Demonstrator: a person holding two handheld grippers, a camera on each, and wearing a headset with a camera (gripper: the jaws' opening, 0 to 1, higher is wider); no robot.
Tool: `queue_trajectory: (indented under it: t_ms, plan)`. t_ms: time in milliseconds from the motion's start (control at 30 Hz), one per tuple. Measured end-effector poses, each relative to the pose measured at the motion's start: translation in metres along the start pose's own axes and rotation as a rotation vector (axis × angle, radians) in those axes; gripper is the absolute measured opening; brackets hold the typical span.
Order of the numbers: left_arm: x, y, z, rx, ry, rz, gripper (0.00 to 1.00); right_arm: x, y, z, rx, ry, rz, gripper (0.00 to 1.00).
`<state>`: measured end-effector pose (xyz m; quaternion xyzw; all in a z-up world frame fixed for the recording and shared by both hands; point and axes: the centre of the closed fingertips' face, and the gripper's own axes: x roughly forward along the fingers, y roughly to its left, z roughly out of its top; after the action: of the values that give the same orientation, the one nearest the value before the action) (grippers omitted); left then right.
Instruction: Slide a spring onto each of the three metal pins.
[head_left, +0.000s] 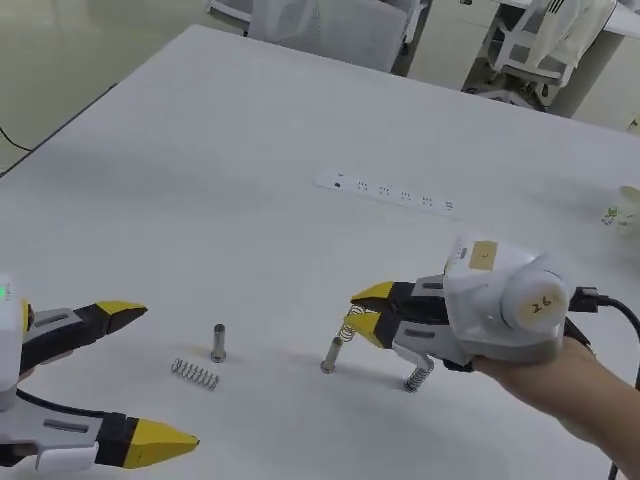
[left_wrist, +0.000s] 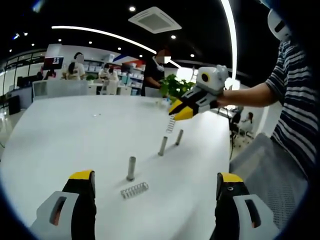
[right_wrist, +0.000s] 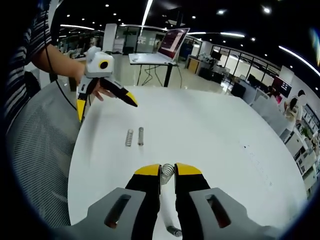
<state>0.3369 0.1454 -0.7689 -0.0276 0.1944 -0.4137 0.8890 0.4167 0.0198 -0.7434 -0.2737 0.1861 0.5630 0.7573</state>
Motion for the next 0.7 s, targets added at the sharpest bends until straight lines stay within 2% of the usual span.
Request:
queue_trajectory:
  t_ms: [700]
  plan:
    - [0.002, 0.003, 0.003, 0.0, -0.01, 0.004, 0.98, 0.012, 0.002, -0.008, 0.003, 0.027, 0.013, 0.07]
